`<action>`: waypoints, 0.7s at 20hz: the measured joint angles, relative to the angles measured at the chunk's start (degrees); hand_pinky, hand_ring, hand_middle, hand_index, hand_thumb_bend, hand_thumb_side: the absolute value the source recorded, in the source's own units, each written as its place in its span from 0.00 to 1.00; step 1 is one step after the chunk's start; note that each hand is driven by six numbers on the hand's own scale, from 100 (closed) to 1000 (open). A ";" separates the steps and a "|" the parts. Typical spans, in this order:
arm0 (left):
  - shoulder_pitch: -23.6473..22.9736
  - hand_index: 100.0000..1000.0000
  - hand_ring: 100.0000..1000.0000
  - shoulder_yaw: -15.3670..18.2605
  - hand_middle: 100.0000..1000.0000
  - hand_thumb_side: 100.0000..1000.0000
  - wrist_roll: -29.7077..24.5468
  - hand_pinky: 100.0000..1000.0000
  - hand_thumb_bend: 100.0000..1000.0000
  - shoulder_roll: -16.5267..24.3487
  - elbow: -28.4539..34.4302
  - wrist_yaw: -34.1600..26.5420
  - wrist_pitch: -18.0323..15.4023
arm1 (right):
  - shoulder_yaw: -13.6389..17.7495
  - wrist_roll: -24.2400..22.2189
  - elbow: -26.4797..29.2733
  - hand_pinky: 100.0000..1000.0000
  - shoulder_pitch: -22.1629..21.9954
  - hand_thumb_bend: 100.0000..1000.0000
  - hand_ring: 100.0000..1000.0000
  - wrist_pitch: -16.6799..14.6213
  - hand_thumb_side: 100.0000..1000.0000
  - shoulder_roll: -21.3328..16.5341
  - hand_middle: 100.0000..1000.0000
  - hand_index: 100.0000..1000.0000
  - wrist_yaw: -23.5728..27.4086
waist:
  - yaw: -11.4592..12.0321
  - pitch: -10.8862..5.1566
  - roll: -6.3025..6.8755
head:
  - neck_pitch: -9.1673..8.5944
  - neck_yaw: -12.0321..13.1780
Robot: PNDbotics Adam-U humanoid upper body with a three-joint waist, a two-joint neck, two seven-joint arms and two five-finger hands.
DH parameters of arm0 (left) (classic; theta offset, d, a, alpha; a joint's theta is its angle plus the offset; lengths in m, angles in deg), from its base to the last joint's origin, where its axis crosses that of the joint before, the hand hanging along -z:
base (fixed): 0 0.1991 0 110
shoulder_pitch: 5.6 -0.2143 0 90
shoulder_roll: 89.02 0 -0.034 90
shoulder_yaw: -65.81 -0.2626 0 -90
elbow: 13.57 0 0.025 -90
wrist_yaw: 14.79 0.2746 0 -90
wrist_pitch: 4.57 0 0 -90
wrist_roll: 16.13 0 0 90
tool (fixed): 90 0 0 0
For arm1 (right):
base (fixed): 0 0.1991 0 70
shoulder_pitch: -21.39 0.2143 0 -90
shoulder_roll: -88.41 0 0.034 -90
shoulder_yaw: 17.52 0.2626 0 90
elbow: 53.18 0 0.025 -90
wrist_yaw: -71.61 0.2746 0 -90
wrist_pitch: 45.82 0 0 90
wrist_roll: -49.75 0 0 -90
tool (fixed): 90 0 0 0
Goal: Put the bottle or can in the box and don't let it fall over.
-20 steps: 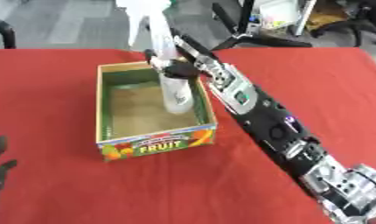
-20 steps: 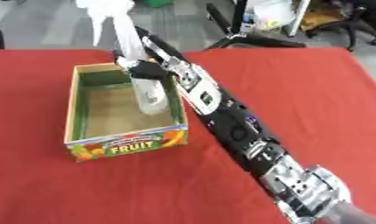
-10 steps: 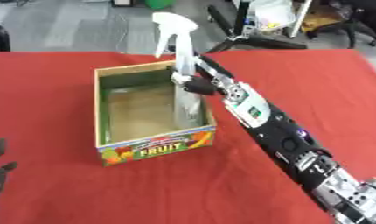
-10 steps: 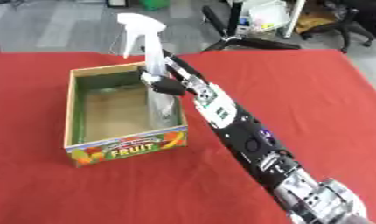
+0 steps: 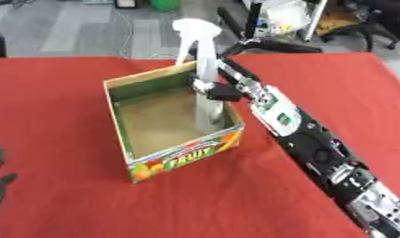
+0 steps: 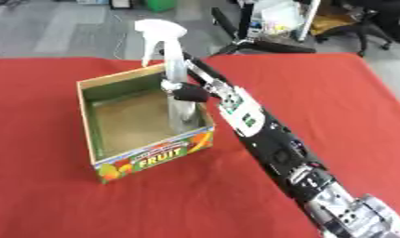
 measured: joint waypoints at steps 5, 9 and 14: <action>-0.05 0.87 1.00 0.01 0.91 0.71 0.03 0.86 0.48 0.02 0.00 0.05 0.01 | 0.12 -1.35 1.72 0.93 -0.71 0.00 1.00 0.86 0.46 -0.71 1.00 1.00 -0.14 | -0.17 0.00 -0.07 | -0.02 0.00; -0.08 0.87 1.00 0.02 0.91 0.71 0.04 0.86 0.48 0.02 0.00 0.05 0.01 | 0.37 -1.19 2.14 0.93 -0.92 0.00 1.00 0.84 0.56 -0.83 1.00 1.00 0.45 | -0.18 0.00 -0.07 | -0.03 0.00; -0.12 0.87 1.00 0.03 0.91 0.71 0.05 0.86 0.48 0.02 0.00 0.05 0.02 | 0.29 -0.88 2.86 0.94 -1.24 0.00 1.00 0.38 0.61 -1.26 1.00 1.00 2.73 | -0.18 -0.02 -0.16 | -0.06 -0.09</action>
